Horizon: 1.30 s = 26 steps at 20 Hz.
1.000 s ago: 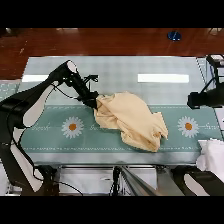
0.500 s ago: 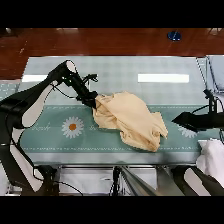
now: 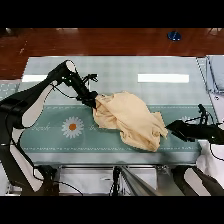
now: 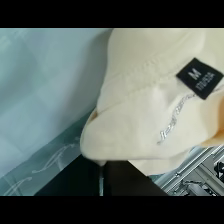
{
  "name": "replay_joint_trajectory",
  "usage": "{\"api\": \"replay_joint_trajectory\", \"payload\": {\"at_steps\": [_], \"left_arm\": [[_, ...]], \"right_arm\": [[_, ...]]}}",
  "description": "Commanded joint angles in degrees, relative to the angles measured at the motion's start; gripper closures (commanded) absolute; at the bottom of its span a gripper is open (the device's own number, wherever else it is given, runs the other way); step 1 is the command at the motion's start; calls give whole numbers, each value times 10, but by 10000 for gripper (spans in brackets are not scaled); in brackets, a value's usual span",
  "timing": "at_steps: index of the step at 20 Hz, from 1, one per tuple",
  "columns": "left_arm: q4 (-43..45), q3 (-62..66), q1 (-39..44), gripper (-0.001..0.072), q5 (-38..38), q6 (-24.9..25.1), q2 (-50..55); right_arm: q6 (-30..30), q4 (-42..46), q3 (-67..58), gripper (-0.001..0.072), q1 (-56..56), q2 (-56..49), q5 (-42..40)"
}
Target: Fold the shirts.
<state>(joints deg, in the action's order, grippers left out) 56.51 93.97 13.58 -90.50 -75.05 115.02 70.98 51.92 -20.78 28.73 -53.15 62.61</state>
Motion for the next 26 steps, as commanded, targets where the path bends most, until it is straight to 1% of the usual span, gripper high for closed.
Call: {"api": "replay_joint_trajectory", "payload": {"at_steps": [1,3,4,6,8,9,10,11,12,13,14,17,18,22,26], "left_arm": [[-13,1,-1,677,-2,3,0],[-26,1,-1,677,-2,9,0],[-26,1,-1,677,-2,9,0],[-26,1,-2,677,-2,9,0],[-26,1,-6,677,-3,9,-1],[-26,1,-9,677,-3,9,-2],[-26,1,-12,677,-3,9,-4],[-26,2,-15,677,-3,9,-8],[-26,8,-20,678,-5,11,-15],[-26,19,-26,679,-5,13,-24],[-26,35,-34,679,-5,13,-38],[-26,108,-59,679,-4,8,-85],[-26,134,-66,679,-4,4,-104],[-26,240,-82,679,-2,-27,-202],[-25,253,-83,679,53,-39,-349]], "right_arm": [[33,-15,29,118,1,0,-30],[33,-57,44,122,0,0,-49],[33,-80,51,135,0,-3,-57],[28,-119,54,135,-4,-38,-57],[7,-158,54,149,-32,-91,-62],[-21,-192,54,225,-52,-117,-67],[-64,-242,54,471,-72,-140,-75],[-99,-296,52,644,-83,-154,-73],[-138,-346,48,688,-86,-157,-58],[-169,-383,40,688,-84,-153,-31],[-182,-407,25,689,-80,-142,6],[-174,-433,-42,689,-77,-74,98],[-158,-434,-72,689,-77,-42,118],[-105,-434,-218,689,-77,66,127],[-54,-418,-379,689,-77,100,95]]}}
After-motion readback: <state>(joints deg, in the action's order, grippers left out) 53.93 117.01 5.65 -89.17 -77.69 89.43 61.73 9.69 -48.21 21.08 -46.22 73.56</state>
